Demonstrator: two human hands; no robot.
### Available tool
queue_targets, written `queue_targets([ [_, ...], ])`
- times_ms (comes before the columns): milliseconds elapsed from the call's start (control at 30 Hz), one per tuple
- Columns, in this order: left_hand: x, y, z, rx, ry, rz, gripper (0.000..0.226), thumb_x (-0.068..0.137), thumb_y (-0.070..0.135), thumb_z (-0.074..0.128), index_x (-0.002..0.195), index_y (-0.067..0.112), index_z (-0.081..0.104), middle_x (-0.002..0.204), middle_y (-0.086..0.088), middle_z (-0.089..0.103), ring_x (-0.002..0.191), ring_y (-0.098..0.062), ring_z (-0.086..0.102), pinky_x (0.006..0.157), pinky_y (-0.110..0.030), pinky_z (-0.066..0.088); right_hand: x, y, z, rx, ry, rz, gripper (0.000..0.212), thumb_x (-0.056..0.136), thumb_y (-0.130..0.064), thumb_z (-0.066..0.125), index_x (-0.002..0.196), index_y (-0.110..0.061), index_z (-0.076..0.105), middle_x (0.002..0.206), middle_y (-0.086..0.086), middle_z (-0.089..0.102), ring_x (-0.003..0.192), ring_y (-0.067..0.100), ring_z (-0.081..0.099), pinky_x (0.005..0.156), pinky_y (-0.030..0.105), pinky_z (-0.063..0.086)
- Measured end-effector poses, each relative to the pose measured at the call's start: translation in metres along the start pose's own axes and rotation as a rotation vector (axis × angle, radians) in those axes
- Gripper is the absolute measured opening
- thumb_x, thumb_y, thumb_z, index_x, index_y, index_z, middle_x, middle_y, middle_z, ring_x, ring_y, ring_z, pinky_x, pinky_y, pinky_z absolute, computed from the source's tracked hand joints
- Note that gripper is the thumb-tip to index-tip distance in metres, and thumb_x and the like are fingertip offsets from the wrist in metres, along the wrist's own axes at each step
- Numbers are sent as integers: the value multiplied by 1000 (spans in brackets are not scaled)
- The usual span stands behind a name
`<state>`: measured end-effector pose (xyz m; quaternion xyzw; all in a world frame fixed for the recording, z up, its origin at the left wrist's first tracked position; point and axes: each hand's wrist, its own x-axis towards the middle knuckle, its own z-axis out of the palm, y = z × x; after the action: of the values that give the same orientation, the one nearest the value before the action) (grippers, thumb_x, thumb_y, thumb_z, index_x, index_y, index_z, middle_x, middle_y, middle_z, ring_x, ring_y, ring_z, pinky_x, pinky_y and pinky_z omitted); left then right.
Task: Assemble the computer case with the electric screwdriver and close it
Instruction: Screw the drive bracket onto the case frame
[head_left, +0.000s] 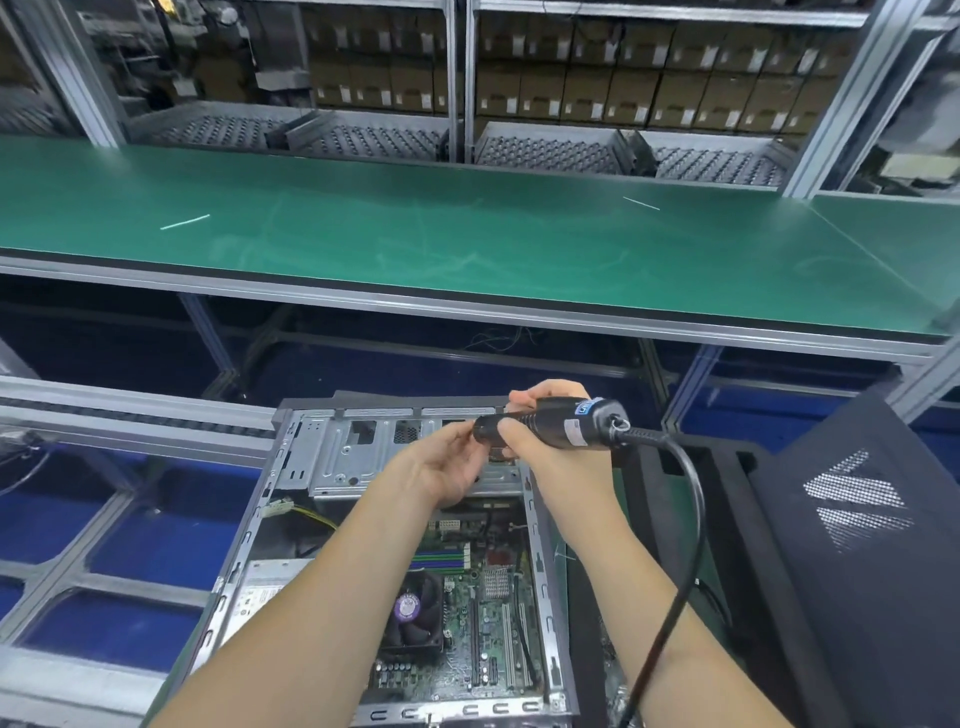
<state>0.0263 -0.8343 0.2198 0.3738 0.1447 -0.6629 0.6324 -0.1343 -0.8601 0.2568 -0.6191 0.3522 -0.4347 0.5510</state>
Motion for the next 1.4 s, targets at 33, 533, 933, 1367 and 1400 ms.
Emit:
queue_targets([
  [33,1,2,-2,0,36,10,20,83,-1,73,65,-10,73,79,-18,76,61,-26,75,62,-36,63,2,2,-1,-2,-18,2,39,80,-6,81,110,-24,65,112,-6,74,109,18,72,94,57,60],
  [533,3,-6,0,85,-22,8,12,73,5,75,70,-6,77,86,-16,78,69,-26,77,49,-31,59,3,11,-6,138,-81,7,42,77,-15,82,114,-20,63,117,5,76,112,29,72,93,62,59],
  [933,5,-8,-3,96,-29,10,11,67,3,80,75,-6,78,88,-14,78,70,-24,77,51,-29,60,2,7,-9,160,-139,4,41,76,-19,85,112,-25,64,125,1,74,120,26,69,101,63,54],
  [1367,6,2,2,42,100,35,23,90,3,73,72,-12,71,69,-16,73,51,-20,71,48,-34,61,2,-5,-14,145,-156,-137,44,79,-6,80,115,-25,63,122,5,71,119,29,68,85,65,60],
  [1400,7,3,2,49,104,40,24,90,4,73,71,-11,71,69,-16,73,52,-21,72,54,-35,62,2,-6,-14,134,-169,-148,44,79,-9,81,116,-24,64,123,4,70,120,29,68,87,64,60],
])
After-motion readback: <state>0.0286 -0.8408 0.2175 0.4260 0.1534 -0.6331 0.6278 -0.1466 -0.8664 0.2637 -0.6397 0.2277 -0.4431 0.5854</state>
